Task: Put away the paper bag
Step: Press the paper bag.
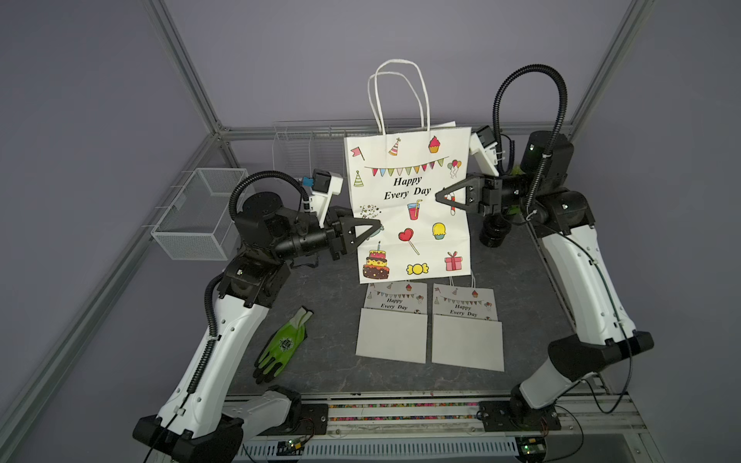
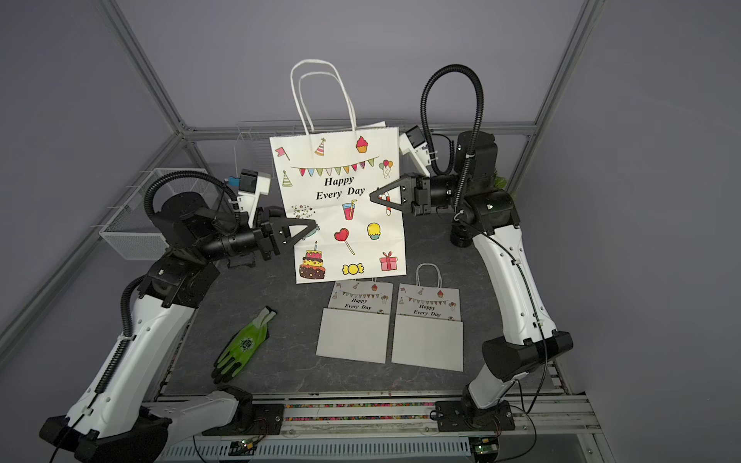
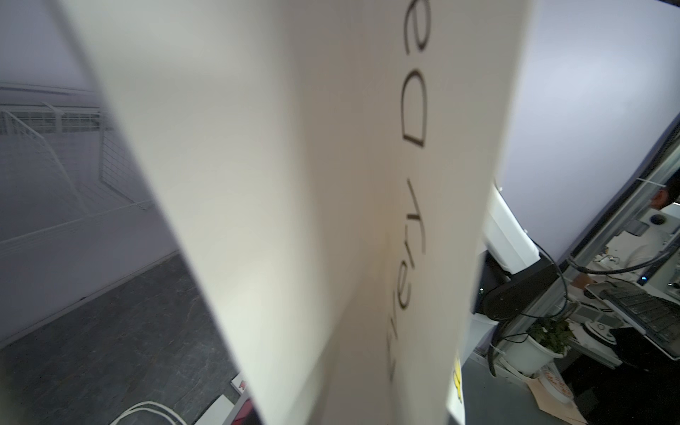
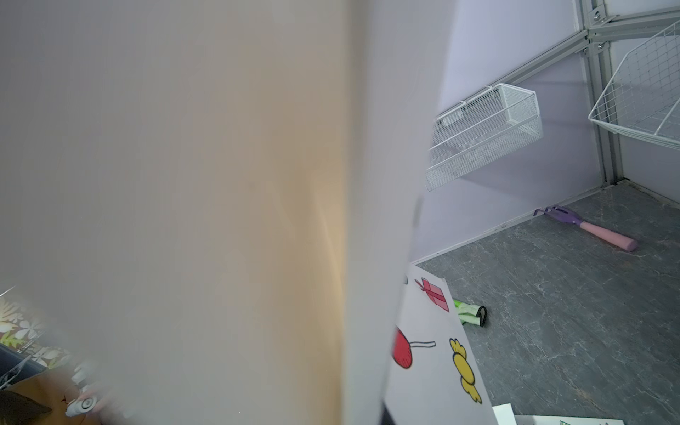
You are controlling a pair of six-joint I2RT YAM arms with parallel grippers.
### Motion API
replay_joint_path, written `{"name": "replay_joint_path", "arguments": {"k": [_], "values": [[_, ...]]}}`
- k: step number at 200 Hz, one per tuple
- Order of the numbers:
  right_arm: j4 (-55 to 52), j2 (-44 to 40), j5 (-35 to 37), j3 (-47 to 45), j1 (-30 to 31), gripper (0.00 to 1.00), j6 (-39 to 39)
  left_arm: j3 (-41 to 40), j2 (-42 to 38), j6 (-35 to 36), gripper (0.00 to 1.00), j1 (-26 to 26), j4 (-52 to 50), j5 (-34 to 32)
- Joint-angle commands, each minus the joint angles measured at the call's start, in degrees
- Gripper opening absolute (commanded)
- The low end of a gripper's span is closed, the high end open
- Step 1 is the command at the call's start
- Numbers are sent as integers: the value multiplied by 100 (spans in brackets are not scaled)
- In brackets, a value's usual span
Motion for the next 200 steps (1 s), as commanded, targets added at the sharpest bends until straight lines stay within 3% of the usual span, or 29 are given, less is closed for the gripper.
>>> {"name": "replay_joint_path", "arguments": {"k": [1, 34, 51, 89, 114, 131, 166, 200], "values": [[246, -190, -22, -24, -18, 7, 79, -146, -97, 3, 31, 1, 32, 238], [273, -242, -15, -66, -5, 7, 131, -229, -157, -9, 29, 5, 47, 332], [298, -277, -35, -164, 36, 9, 136, -236, -171, -45, 22, 0, 89, 300], [310, -443, -8, -541, 108, 37, 93, -204, -121, -136, 0, 6, 111, 78], [194, -657, 70, -921, 128, 54, -111, -154, -118, -155, 0, 12, 81, -37], [106, -823, 159, -1208, 146, 59, -268, -123, -124, -164, 0, 12, 62, -75], [-146, -1116, 245, -1580, 156, 58, -597, -67, -123, -106, 0, 22, -40, -27], [-539, -1236, 468, -1636, 157, 38, -918, -25, -127, 98, 0, 24, -253, 184]]}}
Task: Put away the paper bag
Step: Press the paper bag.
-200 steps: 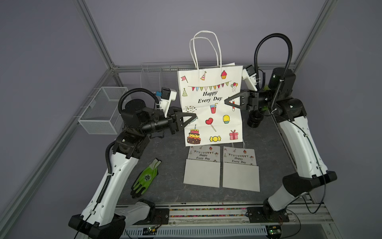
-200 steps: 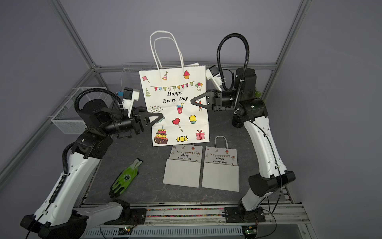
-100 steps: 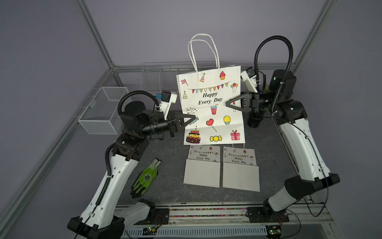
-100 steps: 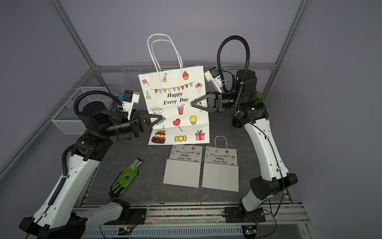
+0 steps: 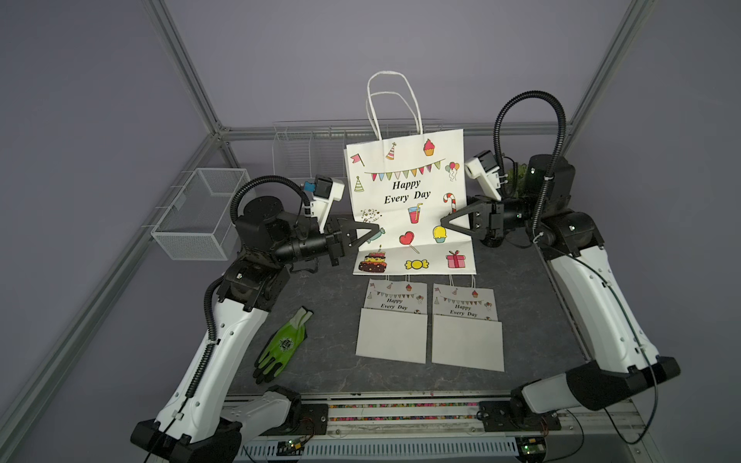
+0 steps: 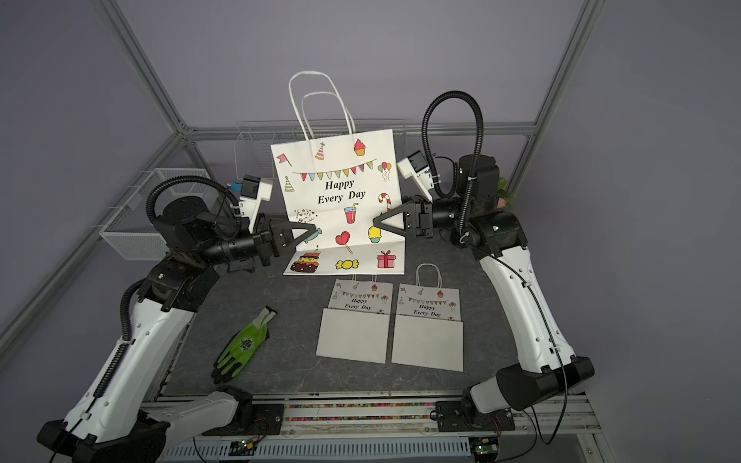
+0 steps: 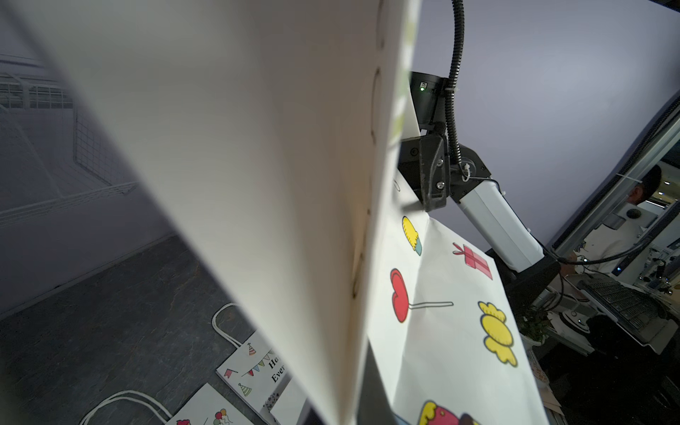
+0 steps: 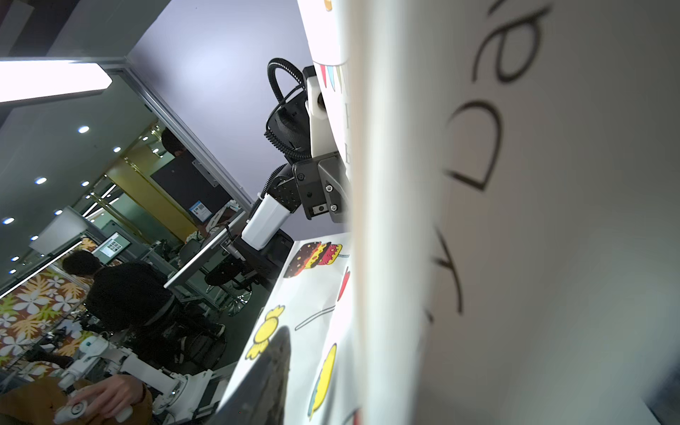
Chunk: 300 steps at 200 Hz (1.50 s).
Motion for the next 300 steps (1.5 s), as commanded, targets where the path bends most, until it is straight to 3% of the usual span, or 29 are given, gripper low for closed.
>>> {"name": "replay_joint_path", "arguments": {"k": [1, 72, 81, 106, 123, 144, 165, 185, 205, 229, 259, 300], "values": [[-408, -178, 115, -76, 61, 37, -431, 137, -9, 197, 0, 22, -155, 36], [-888, -262, 482, -225, 144, 10, -800, 341, -83, 853, 1, 43, -934, 94], [-929, -277, 535, -254, 154, 7, -832, 351, -69, 852, 13, 48, -955, 94], [-879, -285, 591, -363, 166, 7, -789, 351, -56, 847, 70, 55, -962, 102], [-870, -309, 621, -379, 155, 7, -784, 319, -91, 849, 100, 76, -962, 61], [-810, -356, 615, -357, 88, 7, -761, 193, -230, 823, 100, 215, -962, -178], [-538, -398, 580, -412, -102, 7, -536, -166, -587, 510, 100, 696, -601, -561], [-3, -429, 484, -559, -347, 7, -57, -671, -1016, 57, 100, 1254, 50, -554], [633, -433, 431, -663, -522, 7, 544, -915, -1055, 52, 100, 1333, 144, -279], [1060, -377, 389, -617, -548, 7, 951, -1305, -667, -338, 100, 956, 831, 550], [1277, -317, 294, -568, -538, 7, 1197, -1307, -461, 8, 100, 94, 796, 436], [1408, -356, 128, -585, -324, 7, 1303, -1323, -193, -295, 100, 28, 1232, 437]]}}
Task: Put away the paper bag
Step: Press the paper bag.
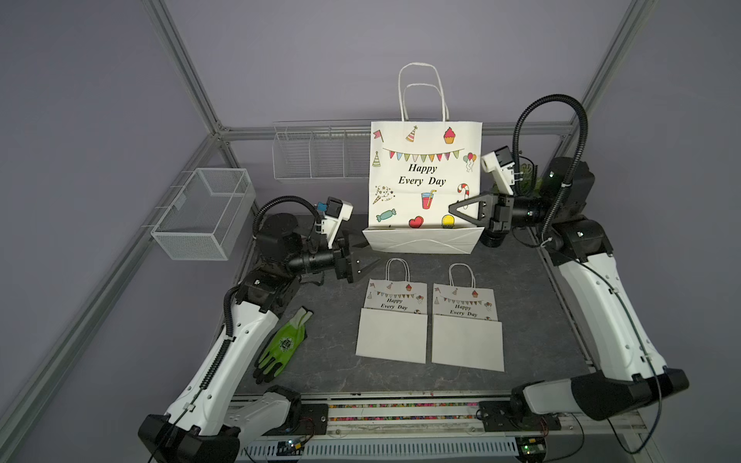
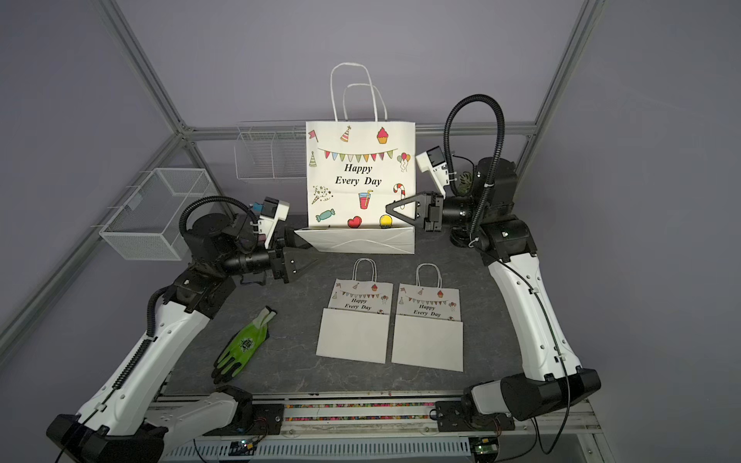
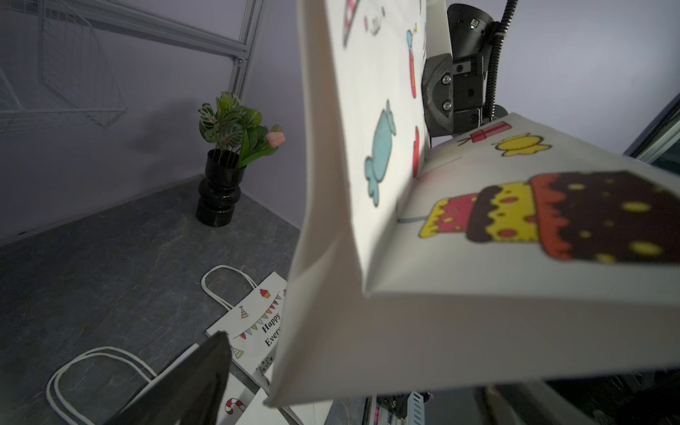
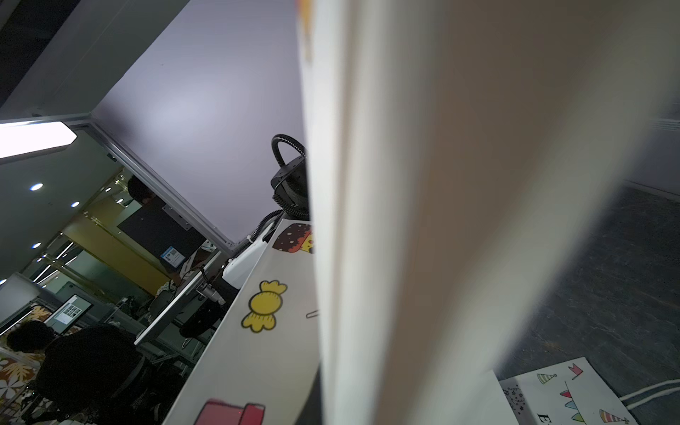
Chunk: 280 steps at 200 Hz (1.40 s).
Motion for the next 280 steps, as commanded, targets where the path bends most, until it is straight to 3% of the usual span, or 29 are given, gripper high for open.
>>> {"name": "replay_joint_path", "arguments": {"k": [1, 40, 51, 60, 77, 91, 112, 144, 167, 180, 203, 220, 236, 253, 280], "values": [[326, -23, -263, 20, 159, 7, 181, 24, -14, -244, 100, -25, 585, 133], [270, -74, -341, -208, 316, 7, 60, 80, -9, -968, 100, -37, 1576, 188], [256, -90, -351, -286, 334, 7, 17, 119, 25, -1134, 96, -48, 1760, 307], [239, -103, -356, -331, 345, 7, -11, 158, 39, -1159, 88, -69, 1774, 355], [230, -119, -363, -354, 345, 7, -49, 147, -19, -1160, 61, -90, 1779, 355], [230, -137, -363, -345, 352, 7, -56, 129, -61, -1187, 46, -96, 1780, 357], [271, -161, -369, -332, 364, 7, -63, 130, -69, -1226, 35, -102, 1790, 331], [315, -198, -353, -323, 385, 7, -57, 132, -29, -1217, 9, -112, 1746, 264], [331, -233, -382, -335, 394, 8, -80, 134, -10, -1201, 0, -114, 1699, 231], [267, -257, -407, -345, 397, 20, -177, 162, -22, -1116, 0, -114, 1576, 173], [51, -396, -273, -398, 270, 75, -514, 288, -74, -838, 0, -118, 1126, 34], [459, -641, -222, -664, 107, 100, -420, 432, -76, -623, 0, -90, 692, -42], [1206, -829, -406, -962, 29, 89, -12, 542, -25, -524, 0, -3, 386, -59], [1762, -948, -622, -1176, 67, 89, 308, 556, 50, -621, 0, 115, 353, 20], [1785, -1113, -772, -1358, 194, 89, 112, 549, 83, -792, 0, 157, 527, 119]]}}
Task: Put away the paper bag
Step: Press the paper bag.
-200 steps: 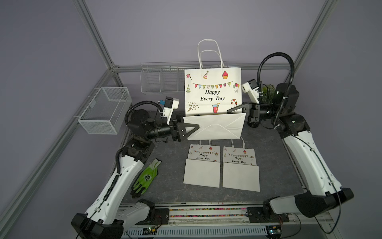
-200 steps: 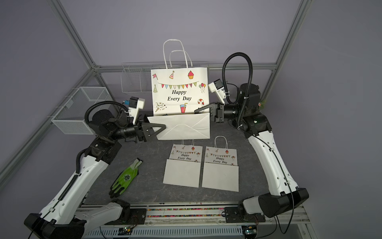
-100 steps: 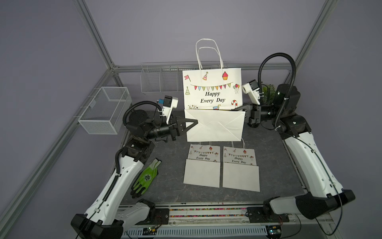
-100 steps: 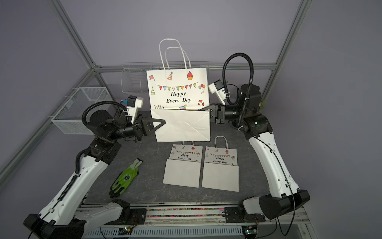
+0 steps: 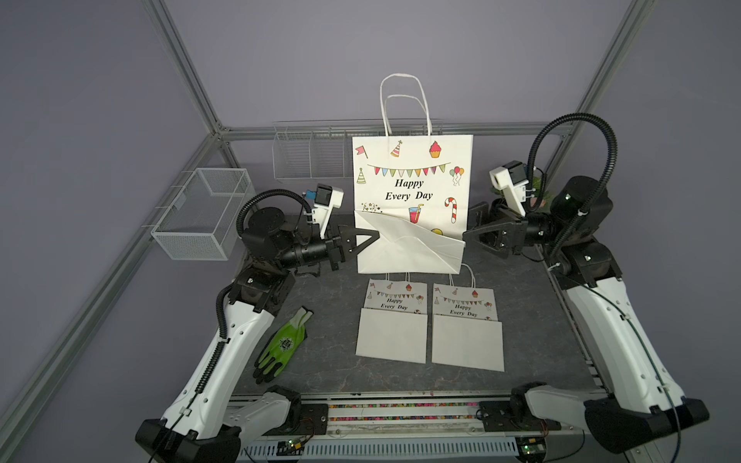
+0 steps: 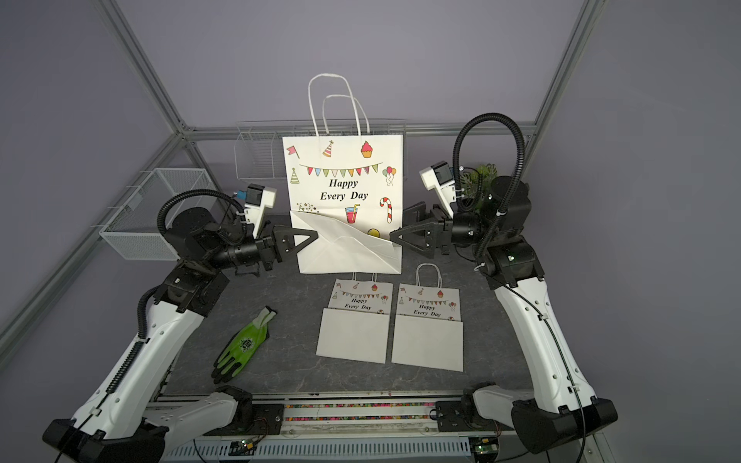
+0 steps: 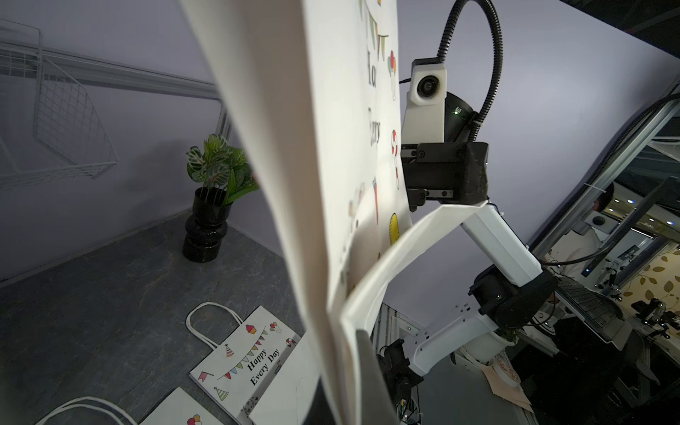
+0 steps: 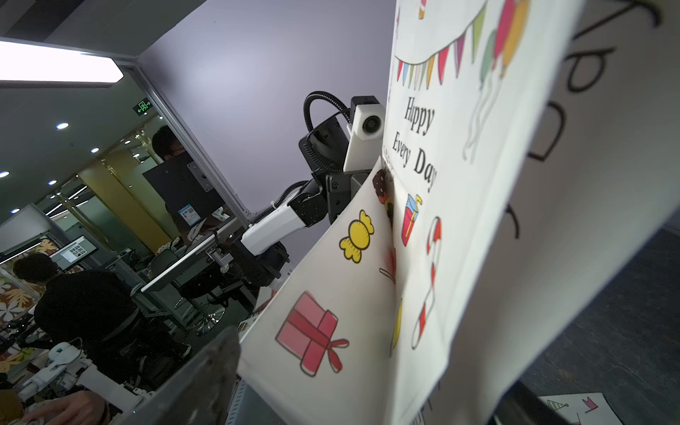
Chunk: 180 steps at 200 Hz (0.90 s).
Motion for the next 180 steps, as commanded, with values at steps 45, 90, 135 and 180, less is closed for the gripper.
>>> {"name": "replay_joint_path", "arguments": {"k": [45, 90, 135, 180], "values": [[-423, -181, -107, -78, 411, 89, -857, 184, 176, -312, 0, 55, 159, 190], [-1525, 174, 677, 333, 560, 95, -1550, 196, 174, -311, 0, 52, 133, 247], [-1566, 365, 1185, 354, 642, 52, -1519, 126, 129, -246, 0, 52, 28, 243], [-1253, 321, 1448, 131, 642, 16, -1265, 1, 67, -204, 0, 53, -52, 243]]}}
